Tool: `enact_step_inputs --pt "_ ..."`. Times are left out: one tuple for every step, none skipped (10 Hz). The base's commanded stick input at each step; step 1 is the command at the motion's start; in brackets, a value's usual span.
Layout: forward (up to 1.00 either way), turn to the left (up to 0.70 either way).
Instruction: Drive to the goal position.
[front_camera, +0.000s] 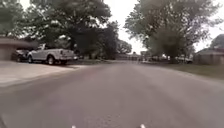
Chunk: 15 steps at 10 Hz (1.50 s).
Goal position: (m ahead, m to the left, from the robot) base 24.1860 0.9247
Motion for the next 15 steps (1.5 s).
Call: enact_step_inputs --pt "0.7 0.0" --pt "0.7 0.0" --pt "0.7 0.0" --pt "0.7 0.0" --pt "0.7 0.0" --pt "0.7 0.0" --pt "0.7 0.0" --pt "0.7 0.0" --pt "0.7 0.0" --pt "0.7 0.0" --pt "0.7 0.0" --pt "0.7 0.0" --pt "0.7 0.0" --pt "0.7 0.0" --pt "0.7 0.0"
